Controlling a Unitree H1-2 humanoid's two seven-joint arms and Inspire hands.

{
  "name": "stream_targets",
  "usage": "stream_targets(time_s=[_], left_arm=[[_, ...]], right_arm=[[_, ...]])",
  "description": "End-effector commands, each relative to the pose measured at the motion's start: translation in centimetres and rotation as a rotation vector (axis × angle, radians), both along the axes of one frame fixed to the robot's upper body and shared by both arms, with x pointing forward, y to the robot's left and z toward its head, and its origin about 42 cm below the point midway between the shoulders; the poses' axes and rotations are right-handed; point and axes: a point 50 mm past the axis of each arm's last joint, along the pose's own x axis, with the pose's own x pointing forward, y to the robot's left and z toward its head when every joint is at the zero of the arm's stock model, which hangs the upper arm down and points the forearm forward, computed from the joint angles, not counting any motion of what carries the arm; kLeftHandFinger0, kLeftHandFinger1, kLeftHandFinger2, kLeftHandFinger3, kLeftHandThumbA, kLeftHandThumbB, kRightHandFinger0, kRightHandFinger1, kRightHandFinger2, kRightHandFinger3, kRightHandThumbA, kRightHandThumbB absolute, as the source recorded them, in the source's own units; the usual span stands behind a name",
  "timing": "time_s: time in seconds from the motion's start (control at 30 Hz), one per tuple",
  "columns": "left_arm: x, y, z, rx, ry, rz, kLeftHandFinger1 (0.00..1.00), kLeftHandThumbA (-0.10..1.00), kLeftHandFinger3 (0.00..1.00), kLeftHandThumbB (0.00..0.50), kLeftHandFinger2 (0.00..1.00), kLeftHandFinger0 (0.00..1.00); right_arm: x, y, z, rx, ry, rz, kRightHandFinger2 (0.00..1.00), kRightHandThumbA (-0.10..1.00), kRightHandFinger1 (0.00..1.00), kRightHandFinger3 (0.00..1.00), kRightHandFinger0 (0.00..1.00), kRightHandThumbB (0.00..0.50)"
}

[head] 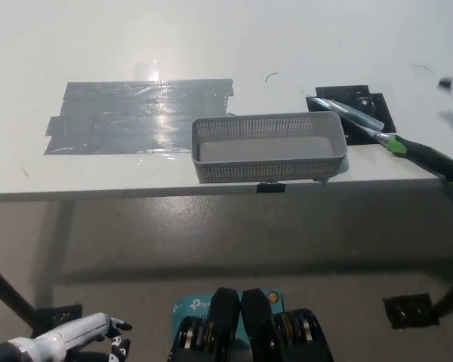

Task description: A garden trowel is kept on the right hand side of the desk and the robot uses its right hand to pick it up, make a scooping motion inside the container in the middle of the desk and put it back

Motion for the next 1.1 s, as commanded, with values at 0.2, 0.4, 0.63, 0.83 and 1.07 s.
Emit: stream_targets(time_s=[0.2, 0.4, 0.63, 0.83, 1.07], left_arm=[[0.4, 0.3, 0.7, 0.018, -0.004, -0.005, 1.0, 1.0, 1.0, 0.212, 1.0, 1.0], [-0.1, -0.1, 0.2, 0.002, -0.003, -0.009, 1.0, 1.0, 1.0, 0.2, 1.0, 1.0], [-0.4, -0.1, 0.0, 0.005, 0.007, -0.005, 1.0, 1.0, 1.0, 0.198, 1.0, 1.0], [0.0, -0.3, -0.2, -0.012, 0.005, -0.003, 1.0, 1.0, 1.0, 0.195, 1.0, 1.0], [0.5, -0.6, -0.3, -0.026, -0.013, -0.002, 1.0, 1.0, 1.0, 0.202, 1.0, 1.0]], right_arm=[[-10.9, 5.9, -14.7, 0.3, -0.099, -0.028, 0.93, 0.15, 0.95, 1.0, 0.91, 0.216], [-12.6, 5.4, -20.4, 0.324, -0.054, -0.057, 0.79, 0.13, 0.81, 1.0, 0.76, 0.142], [-11.8, 4.0, -23.1, 0.345, 0.103, 0.0, 0.68, 0.06, 0.6, 1.0, 0.5, 0.174], [-11.4, 3.0, -23.0, 0.349, 0.12, -0.025, 0.63, 0.1, 0.53, 1.0, 0.41, 0.176], [-10.8, 2.5, -22.2, 0.331, 0.117, -0.001, 0.62, 0.14, 0.51, 1.0, 0.41, 0.171]])
